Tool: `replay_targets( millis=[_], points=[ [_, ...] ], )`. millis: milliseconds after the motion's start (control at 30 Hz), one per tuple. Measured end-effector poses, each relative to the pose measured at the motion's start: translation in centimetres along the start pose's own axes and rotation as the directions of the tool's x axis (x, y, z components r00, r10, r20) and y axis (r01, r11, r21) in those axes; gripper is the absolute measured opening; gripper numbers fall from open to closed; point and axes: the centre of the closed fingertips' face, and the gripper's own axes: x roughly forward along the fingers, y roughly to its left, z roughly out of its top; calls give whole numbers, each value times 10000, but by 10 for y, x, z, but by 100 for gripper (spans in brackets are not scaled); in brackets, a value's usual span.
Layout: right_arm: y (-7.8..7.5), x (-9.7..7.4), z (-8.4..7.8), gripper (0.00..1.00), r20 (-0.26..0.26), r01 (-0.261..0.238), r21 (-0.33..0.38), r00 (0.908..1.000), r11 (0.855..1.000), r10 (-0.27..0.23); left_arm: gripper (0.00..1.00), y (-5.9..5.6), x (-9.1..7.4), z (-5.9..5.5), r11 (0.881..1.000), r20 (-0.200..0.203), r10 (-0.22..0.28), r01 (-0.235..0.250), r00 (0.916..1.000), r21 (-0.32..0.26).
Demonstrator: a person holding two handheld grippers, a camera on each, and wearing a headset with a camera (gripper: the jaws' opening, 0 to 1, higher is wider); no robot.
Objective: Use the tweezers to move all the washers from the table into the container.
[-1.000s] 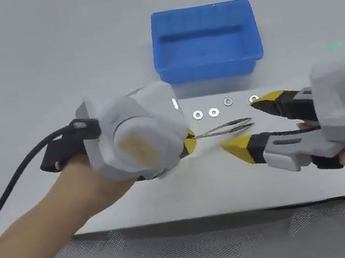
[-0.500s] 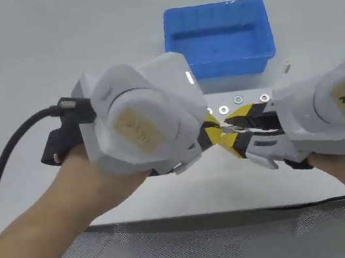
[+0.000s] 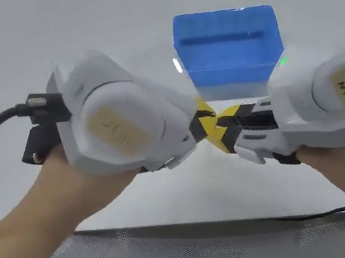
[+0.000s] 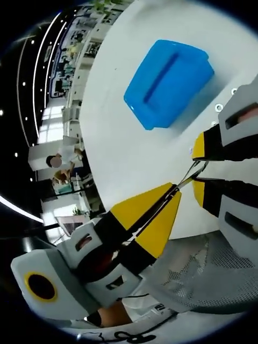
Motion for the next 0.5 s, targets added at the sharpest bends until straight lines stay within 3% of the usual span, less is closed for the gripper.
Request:
replay_targets(
  millis=[133,500],
  points=[
    [-4,10,8,8,96,-104,-82,9999,9999,105,0,15,0,-5,9994,-57,234,-235,9997,-234],
    [-8,20,4,8,-34,-319,3,9995,9995,319,0,20,9,-14,9996,-302,239,-242,9993,-108]
  ],
)
